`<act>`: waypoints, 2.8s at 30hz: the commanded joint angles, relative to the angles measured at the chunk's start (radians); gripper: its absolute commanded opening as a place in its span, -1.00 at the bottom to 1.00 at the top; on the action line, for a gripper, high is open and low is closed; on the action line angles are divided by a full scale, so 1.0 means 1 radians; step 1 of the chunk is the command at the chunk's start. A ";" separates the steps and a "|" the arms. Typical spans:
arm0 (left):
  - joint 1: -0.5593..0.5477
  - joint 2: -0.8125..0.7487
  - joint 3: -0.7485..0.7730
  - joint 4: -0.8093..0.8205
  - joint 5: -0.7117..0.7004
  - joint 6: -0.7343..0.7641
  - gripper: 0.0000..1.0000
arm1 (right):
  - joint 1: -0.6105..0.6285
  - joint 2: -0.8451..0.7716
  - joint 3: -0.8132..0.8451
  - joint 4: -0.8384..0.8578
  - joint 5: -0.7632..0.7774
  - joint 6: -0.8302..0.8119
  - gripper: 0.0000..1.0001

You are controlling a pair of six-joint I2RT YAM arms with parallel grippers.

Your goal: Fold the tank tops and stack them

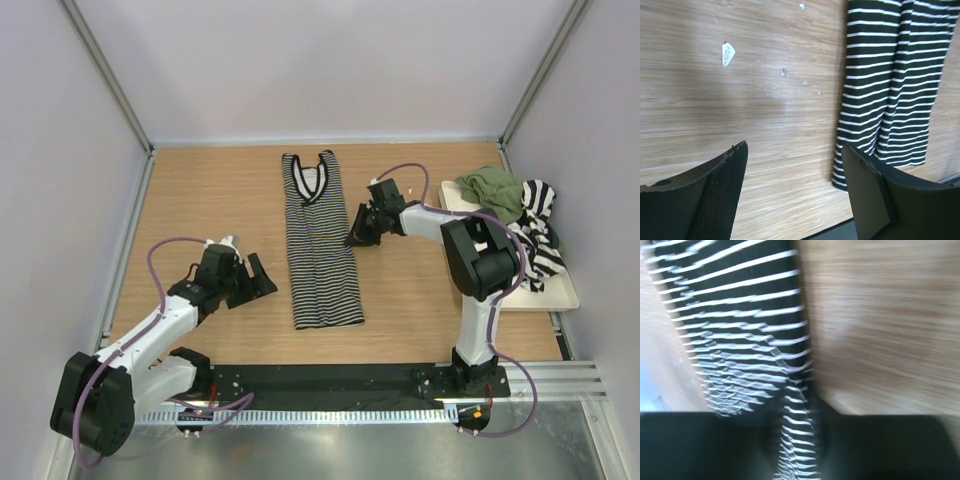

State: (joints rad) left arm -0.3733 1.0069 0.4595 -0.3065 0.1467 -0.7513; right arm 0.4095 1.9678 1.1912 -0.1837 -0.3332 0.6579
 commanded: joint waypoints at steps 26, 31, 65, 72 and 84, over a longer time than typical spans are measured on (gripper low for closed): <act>-0.283 0.193 -0.012 0.276 -0.009 -0.227 0.24 | 0.097 -0.590 -0.568 -0.102 -0.107 -0.093 0.06; -0.328 0.255 -0.010 0.302 -0.021 -0.263 0.03 | 0.150 -0.621 -0.607 -0.085 -0.106 -0.052 -0.02; -0.372 0.053 -0.134 0.166 -0.036 -0.319 -0.84 | 0.307 -0.780 -0.702 -0.046 -0.038 0.080 -0.01; -0.372 0.052 -0.134 0.142 -0.038 -0.318 -0.11 | 0.308 -0.748 -0.677 -0.037 -0.004 0.078 0.22; -0.372 0.048 -0.136 0.141 -0.024 -0.313 -0.70 | 0.308 -0.604 -0.668 0.121 -0.052 0.120 -0.71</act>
State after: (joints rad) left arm -0.7414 1.0622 0.3248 -0.1482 0.1234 -1.0714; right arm 0.7124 1.3437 0.4915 -0.1356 -0.3645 0.7605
